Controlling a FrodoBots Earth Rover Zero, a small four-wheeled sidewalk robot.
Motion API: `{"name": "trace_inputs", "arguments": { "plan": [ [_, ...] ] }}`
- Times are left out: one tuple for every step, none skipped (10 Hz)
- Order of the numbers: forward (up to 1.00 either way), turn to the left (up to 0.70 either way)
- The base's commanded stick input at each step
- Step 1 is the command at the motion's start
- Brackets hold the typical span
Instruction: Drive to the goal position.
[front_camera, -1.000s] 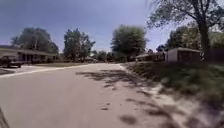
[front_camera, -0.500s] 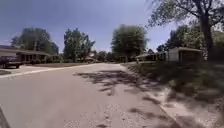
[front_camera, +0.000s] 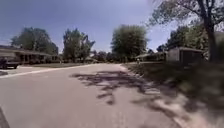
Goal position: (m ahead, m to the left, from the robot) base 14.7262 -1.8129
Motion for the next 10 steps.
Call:
{"name": "trace_inputs", "arguments": {
  "plan": [
    [0.7,0.0],
    [0.7,0.0],
    [0.7,0.0],
    [0.7,0.0],
    [0.7,0.0],
    [0.7,0.0],
    [0.7,0.0],
    [0.7,-0.02],
    [0.7,-0.16],
    [0.7,-0.24]
  ]
}}
